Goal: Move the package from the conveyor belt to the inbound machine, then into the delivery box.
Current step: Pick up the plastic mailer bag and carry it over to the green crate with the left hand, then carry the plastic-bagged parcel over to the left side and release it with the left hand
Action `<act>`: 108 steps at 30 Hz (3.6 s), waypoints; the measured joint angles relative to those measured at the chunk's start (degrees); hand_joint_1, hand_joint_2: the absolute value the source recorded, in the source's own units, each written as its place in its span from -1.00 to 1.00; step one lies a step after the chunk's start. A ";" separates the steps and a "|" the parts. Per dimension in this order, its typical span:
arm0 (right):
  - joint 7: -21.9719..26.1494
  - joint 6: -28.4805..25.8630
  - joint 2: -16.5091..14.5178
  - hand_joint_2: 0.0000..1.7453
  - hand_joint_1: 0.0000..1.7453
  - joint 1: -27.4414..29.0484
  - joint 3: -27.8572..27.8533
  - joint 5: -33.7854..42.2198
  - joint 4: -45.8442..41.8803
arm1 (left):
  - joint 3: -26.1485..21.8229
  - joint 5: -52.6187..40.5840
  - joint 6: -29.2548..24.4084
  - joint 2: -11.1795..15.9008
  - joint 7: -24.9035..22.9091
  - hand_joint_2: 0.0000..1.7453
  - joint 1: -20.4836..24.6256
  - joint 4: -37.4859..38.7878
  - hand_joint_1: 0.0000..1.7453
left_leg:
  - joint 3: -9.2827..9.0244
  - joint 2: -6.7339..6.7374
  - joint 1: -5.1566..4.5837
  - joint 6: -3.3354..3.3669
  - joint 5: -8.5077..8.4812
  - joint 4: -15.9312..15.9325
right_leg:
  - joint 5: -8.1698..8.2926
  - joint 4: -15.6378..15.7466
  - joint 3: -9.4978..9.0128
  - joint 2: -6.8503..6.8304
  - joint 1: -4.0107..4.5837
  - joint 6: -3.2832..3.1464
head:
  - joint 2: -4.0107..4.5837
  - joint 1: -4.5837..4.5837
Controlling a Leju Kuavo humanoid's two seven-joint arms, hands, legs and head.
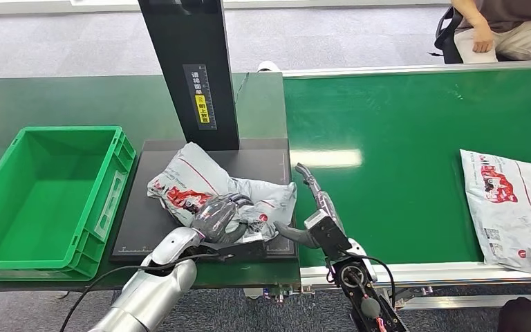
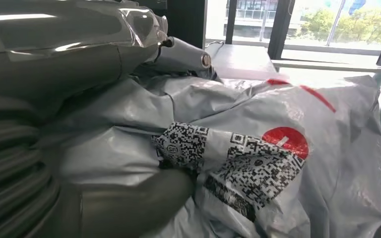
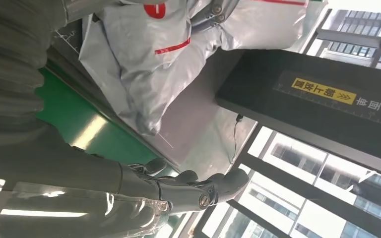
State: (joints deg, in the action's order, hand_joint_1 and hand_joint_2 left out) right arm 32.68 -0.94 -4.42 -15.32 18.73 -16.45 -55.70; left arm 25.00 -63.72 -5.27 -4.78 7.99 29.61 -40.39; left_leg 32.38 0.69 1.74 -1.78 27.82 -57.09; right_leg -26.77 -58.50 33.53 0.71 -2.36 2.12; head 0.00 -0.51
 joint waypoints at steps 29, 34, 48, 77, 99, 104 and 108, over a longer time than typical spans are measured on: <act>-0.54 0.40 0.66 1.00 -1.00 1.88 -0.96 2.46 -2.58 | -9.74 2.71 -34.85 -0.36 29.51 1.00 -11.48 -25.78 1.00 | 0.40 0.07 0.00 -0.01 0.01 0.00 | -0.01 0.00 0.45 0.02 0.00 0.00 | 0.00 -0.01; 0.05 -0.12 0.84 1.00 -1.00 1.72 -0.90 3.15 -2.47 | -15.11 1.08 -34.85 -2.52 30.48 1.00 -14.37 -35.30 1.00 | 0.41 0.02 0.00 -0.01 0.01 0.00 | -0.01 0.00 0.45 0.01 0.00 0.00 | 0.00 0.00; 0.13 -0.24 0.90 1.00 -1.00 1.62 -0.85 3.21 -2.46 | -18.00 0.78 -34.82 -3.77 30.49 1.00 -15.85 -41.49 1.00 | 0.42 0.02 0.00 -0.01 0.01 0.00 | -0.01 0.00 0.44 0.01 0.00 0.00 | 0.00 0.00; -1.27 -1.09 1.49 1.00 -1.00 1.48 -1.20 1.16 -2.68 | -42.89 -11.74 -34.75 8.97 -7.12 1.00 -5.62 -19.09 1.00 | 0.32 0.60 0.16 -0.36 -0.11 0.06 | 0.10 -0.27 0.81 0.57 0.18 -0.29 | 0.00 -0.03; -1.29 -0.37 1.09 1.00 -1.00 0.53 -1.14 0.66 -2.68 | -51.98 -12.71 -34.77 9.25 -2.42 1.00 -1.50 -9.31 1.00 | 0.42 -0.06 0.13 -0.27 -0.19 0.05 | 0.05 -0.09 0.49 -0.11 0.15 -0.28 | 0.00 -0.04; -1.29 -0.37 1.09 1.00 -1.00 0.52 -1.14 0.59 -2.68 | -51.95 -12.71 -34.77 9.20 -2.42 1.00 -1.10 -8.45 1.00 | 0.29 -0.08 0.13 -0.27 -0.20 0.05 | 0.05 -0.09 0.34 -0.14 0.14 -0.28 | 0.00 -0.04; -1.29 -0.37 1.09 1.00 -1.00 0.52 -1.14 0.58 -2.68 | -51.95 -12.71 -34.77 9.19 -2.42 1.00 -0.89 -8.09 1.00 | 0.27 -0.11 0.13 -0.28 -0.21 0.05 | 0.05 -0.09 0.32 -0.16 0.14 -0.28 | 0.00 -0.03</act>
State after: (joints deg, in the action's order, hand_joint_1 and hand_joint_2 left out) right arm 31.39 -1.31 -3.32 -14.79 17.59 -15.87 -58.38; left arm -26.95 -76.43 -40.04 4.41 5.57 28.72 -48.47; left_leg 32.65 0.58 1.87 -2.05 27.61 -57.03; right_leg -26.72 -58.59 33.86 0.54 -2.22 1.84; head 0.00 -0.55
